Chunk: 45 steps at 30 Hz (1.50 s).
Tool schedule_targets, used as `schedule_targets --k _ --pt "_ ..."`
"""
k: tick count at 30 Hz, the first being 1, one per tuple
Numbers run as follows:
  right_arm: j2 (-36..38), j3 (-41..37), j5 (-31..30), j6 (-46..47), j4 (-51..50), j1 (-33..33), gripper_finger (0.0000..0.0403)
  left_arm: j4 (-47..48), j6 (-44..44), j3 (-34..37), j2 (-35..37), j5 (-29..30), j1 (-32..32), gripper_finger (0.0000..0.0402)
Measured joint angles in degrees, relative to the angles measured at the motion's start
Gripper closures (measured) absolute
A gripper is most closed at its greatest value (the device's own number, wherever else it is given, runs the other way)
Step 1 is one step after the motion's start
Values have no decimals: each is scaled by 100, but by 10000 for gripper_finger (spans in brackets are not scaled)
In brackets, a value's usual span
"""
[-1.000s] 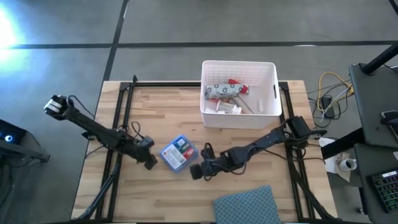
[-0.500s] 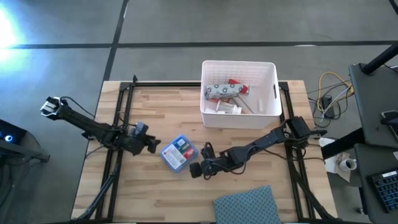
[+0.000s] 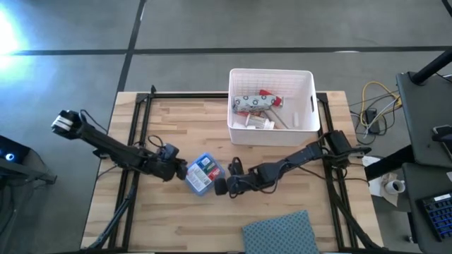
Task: Pick & place medical supplies in basket/bin
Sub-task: Put the blue first aid kit box into the white bin
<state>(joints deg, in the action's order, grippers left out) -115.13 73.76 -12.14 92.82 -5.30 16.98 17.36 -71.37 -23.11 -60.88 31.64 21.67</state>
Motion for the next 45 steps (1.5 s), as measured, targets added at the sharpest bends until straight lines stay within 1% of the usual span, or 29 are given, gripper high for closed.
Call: schedule_targets --k 5,11,17,20,28,30,33,36,45 --pt "-6 -2 9 -68 -11 -86 117 -550 -255 -5 -561 -60 -4 341" --pt "-227 -2 270 2 4 -204 117 -1232 -267 -55 -785 -238 2 341" --pt "-559 22 313 358 214 -283 117 -1285 -268 -52 -954 -427 -7 341" --pt "-610 26 32 395 261 -271 117 -1331 -269 -52 -1071 -485 -9 341" --pt "-623 0 -1029 530 205 -296 117 -1481 -282 -61 -1135 -844 2 341" --pt "-628 -15 -1103 397 322 -332 117 -1490 -282 -58 -1136 -891 4 341" --pt "-651 8 -1165 -99 539 -377 117 -1419 -259 -45 -1144 -938 7 341" --pt "-677 186 -1179 -589 477 -430 117 -1306 -182 -29 -1146 -975 13 341" --pt "-682 690 -1189 -1277 -324 -477 117 -1184 -175 -28 -1141 -1093 15 341"
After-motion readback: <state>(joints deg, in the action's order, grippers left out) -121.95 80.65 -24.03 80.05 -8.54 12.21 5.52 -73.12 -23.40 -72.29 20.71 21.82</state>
